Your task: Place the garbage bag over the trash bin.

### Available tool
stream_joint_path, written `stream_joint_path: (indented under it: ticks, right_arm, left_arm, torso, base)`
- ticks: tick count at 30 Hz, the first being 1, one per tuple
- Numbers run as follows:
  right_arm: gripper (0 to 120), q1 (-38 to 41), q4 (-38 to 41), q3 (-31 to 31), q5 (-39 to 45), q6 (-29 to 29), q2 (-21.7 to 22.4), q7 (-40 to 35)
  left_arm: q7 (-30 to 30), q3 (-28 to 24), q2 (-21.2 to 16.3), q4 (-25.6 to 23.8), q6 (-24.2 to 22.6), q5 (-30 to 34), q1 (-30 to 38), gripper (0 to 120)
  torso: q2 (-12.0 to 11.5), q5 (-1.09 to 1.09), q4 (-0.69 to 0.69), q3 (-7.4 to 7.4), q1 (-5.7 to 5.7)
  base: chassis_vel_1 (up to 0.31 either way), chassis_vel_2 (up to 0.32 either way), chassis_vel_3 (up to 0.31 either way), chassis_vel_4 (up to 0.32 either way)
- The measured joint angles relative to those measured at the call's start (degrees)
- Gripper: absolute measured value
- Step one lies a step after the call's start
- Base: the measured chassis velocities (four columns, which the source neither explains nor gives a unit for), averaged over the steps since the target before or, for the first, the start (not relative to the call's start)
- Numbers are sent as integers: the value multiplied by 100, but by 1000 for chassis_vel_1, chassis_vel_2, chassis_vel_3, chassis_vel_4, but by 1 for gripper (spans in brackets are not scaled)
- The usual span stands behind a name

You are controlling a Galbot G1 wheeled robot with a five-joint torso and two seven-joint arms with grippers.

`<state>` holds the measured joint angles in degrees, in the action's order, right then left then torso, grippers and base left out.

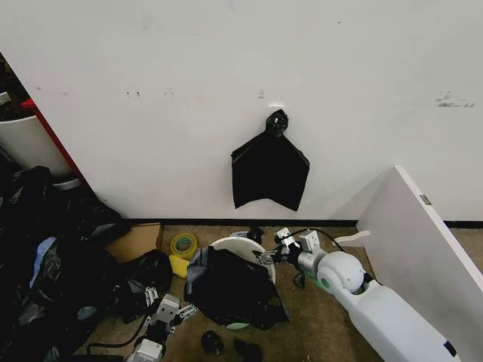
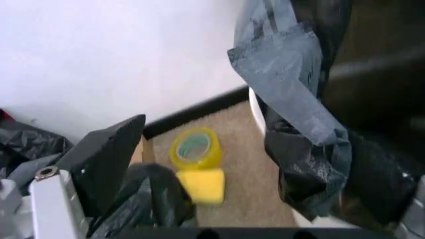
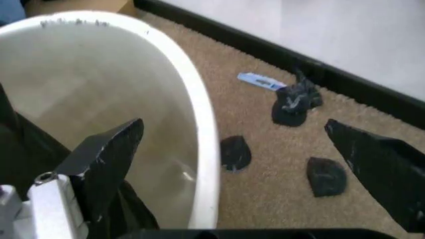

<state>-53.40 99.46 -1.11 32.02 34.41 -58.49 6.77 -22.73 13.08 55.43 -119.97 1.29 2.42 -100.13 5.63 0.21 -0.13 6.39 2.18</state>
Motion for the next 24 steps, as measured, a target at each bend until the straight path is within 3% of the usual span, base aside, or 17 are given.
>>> stream_joint_path:
  ticks: [3,6,15,16,20,24]
  right_arm:
    - [96,65,-79,-88,-3,33,8,47]
    - [84,180,-198,-258,-19,96,34,62]
    - [53,187,-215,-382,52,203,89,-196]
    - [46,113,-156,-344,187,270,87,-430]
    - [34,-38,-61,-266,350,320,104,-792]
    - [16,-366,298,-250,1052,94,274,-1940]
  left_arm:
    - [-98,4,76,-43,168,22,20,100]
    - [-262,18,172,-54,550,17,158,100]
    - [-307,31,262,-43,841,187,171,100]
    - [-365,21,293,-30,864,196,170,100]
    - [-441,20,323,-55,867,251,210,100]
    - [-484,-13,179,-103,745,584,392,100]
  torso:
    - [0,1,0,0,0]
    - [0,-1,0,0,0]
    - [0,0,1,0,0]
    - [0,0,1,0,0]
    - [0,-1,1,0,0]
    - [0,-1,1,0,0]
  base:
    - [0,0,0,0]
    - [0,0,0,0]
    - [0,0,0,0]
    - [0,0,0,0]
    - [0,0,0,0]
    - [0,0,0,0]
